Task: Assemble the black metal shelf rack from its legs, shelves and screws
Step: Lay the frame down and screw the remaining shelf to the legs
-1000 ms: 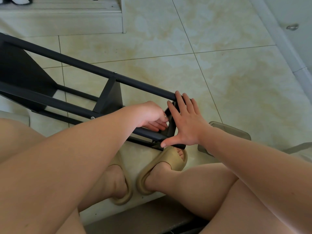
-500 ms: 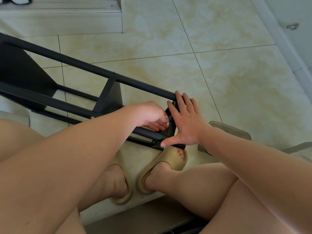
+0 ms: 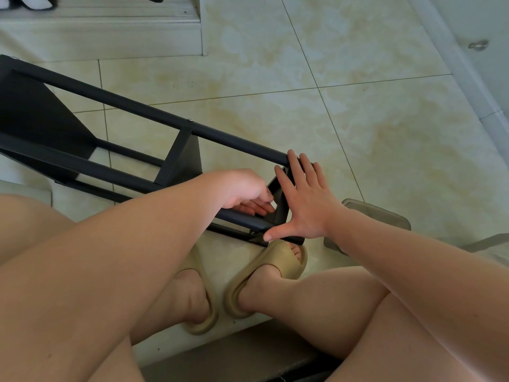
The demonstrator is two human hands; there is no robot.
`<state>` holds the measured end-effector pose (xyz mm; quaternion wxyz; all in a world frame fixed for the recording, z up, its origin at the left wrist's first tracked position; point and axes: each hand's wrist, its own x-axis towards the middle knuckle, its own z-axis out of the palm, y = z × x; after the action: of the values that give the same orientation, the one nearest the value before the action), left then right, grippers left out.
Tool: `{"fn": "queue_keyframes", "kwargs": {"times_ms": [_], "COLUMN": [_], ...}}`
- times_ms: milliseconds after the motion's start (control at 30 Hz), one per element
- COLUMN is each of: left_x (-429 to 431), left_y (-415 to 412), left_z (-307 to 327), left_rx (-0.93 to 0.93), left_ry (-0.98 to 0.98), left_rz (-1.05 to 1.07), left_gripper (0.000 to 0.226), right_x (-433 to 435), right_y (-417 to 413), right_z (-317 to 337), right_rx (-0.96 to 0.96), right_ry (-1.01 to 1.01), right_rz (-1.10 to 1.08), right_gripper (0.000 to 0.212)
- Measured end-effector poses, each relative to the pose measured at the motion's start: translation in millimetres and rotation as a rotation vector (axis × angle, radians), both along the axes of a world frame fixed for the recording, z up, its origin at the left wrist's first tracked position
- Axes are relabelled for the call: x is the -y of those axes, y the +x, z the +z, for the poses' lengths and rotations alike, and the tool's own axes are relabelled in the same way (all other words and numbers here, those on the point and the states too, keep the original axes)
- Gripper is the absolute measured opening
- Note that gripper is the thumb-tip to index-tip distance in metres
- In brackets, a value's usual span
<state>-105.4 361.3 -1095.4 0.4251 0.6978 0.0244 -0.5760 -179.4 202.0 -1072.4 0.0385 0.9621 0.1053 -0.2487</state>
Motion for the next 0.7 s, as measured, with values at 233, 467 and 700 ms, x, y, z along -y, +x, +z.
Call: {"fn": "queue_keyframes", "kwargs": {"times_ms": [233,467,700], "left_x": [-2.3,-7.5,-9.7], "left_y": [-0.5,1.3,1.9], "left_z": [6.4,4.3,7.4], "left_rx": [0.114,0.206,0.318], "left_ry": [0.031,0.039,0.093], "left_rz": [-0.108,-0.237,-0.445], "left_gripper": [0.008,0.012,0.014], "right_x": [0.1,0.2,-0.3], "right_y": [-0.5,-0.7,-0.3], "right_z": [-1.1,-1.2,-1.1], "right_rx": [0.007,0.007,0.006], "right_ry": [0.008,0.008,0.006], "right_rz": [0.000,-0.004,-0.005], "right_gripper": [0.153,0.153,0.153]}}
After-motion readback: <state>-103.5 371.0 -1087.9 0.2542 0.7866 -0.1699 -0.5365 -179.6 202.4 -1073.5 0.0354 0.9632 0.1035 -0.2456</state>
